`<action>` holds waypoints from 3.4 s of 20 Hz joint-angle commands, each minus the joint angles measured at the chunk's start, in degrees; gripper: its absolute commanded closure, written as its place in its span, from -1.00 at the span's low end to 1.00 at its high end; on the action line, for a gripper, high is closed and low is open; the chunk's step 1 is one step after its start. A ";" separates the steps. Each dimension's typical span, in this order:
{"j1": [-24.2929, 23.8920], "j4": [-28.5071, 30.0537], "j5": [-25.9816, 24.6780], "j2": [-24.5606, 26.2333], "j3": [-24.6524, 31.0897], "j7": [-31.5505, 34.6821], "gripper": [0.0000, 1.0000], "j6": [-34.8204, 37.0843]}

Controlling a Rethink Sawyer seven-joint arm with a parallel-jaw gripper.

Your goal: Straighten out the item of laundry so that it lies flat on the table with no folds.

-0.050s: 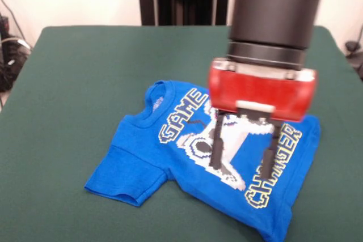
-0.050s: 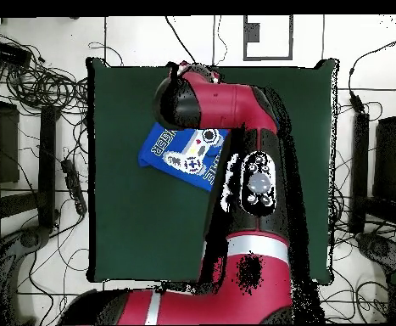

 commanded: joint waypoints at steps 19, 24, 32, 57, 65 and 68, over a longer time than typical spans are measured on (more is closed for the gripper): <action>-11.33 28.47 -8.17 -11.49 14.94 -11.70 -1.00 7.46; -16.52 31.86 -8.78 -9.36 21.40 -11.75 -1.00 4.41; -17.24 30.53 -15.02 -6.63 23.43 -9.07 -1.00 1.01; -15.30 33.08 -17.85 -5.96 22.27 -0.44 -1.00 -1.19; -13.73 33.07 -17.88 -4.81 20.41 2.38 -1.00 -3.47; -13.86 33.48 -17.86 -4.56 20.44 2.49 -1.00 -4.35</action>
